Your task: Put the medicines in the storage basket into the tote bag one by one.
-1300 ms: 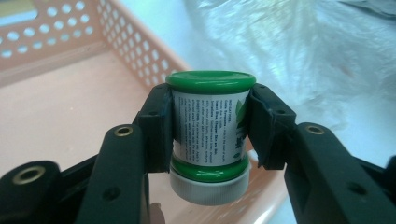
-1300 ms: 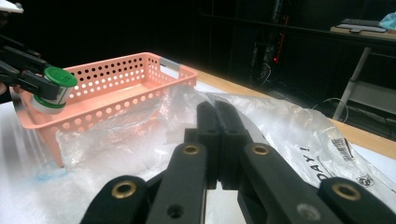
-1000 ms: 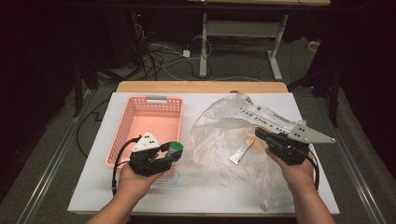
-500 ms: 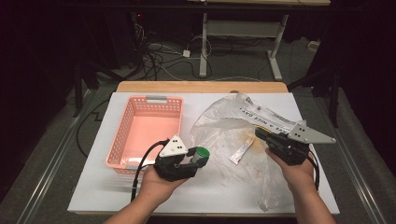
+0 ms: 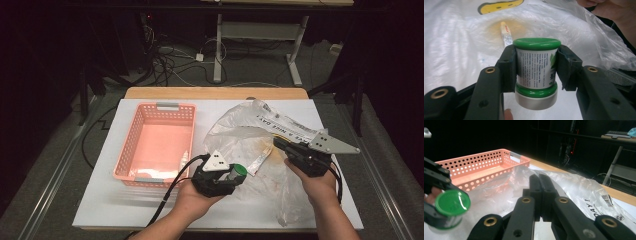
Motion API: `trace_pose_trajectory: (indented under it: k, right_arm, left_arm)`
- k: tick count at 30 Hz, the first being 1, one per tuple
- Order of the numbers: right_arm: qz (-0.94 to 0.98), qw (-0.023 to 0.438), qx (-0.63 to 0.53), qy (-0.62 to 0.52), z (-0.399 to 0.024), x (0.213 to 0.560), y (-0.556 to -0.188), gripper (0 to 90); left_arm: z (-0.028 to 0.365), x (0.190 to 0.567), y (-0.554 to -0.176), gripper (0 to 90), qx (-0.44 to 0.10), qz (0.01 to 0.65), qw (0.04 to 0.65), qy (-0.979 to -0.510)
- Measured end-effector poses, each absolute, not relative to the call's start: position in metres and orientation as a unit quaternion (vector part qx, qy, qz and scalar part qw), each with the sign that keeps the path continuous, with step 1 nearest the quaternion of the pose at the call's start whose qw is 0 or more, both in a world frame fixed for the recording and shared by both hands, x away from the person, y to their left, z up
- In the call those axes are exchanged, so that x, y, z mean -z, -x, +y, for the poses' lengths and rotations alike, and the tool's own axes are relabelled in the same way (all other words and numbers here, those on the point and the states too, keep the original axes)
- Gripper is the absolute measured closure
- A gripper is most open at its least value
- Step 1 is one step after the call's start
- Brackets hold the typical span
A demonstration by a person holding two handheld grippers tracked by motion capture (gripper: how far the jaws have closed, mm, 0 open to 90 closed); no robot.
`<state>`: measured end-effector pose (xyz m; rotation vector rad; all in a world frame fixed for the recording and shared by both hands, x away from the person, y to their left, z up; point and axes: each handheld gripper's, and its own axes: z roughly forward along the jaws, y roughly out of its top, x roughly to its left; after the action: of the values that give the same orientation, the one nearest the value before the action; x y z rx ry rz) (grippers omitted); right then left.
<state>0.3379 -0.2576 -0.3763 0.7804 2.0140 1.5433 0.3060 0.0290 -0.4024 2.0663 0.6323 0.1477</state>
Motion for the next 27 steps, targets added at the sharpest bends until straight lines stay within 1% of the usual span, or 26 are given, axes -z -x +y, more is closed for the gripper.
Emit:
trace_pose_trajectory:
  k: [14,27]
  right_arm:
    - [0.735,0.240,-0.566,-0.286,-0.258,0.375,-0.337,90.0]
    - [0.736,0.241,-0.565,-0.285,-0.259,0.376,-0.338,90.0]
  left_arm:
    - [-0.014,0.427,-0.319,54.1,-0.044,0.254,0.460,-0.850]
    - [-0.040,0.446,-0.336,54.1,-0.050,0.264,0.459,-0.847]
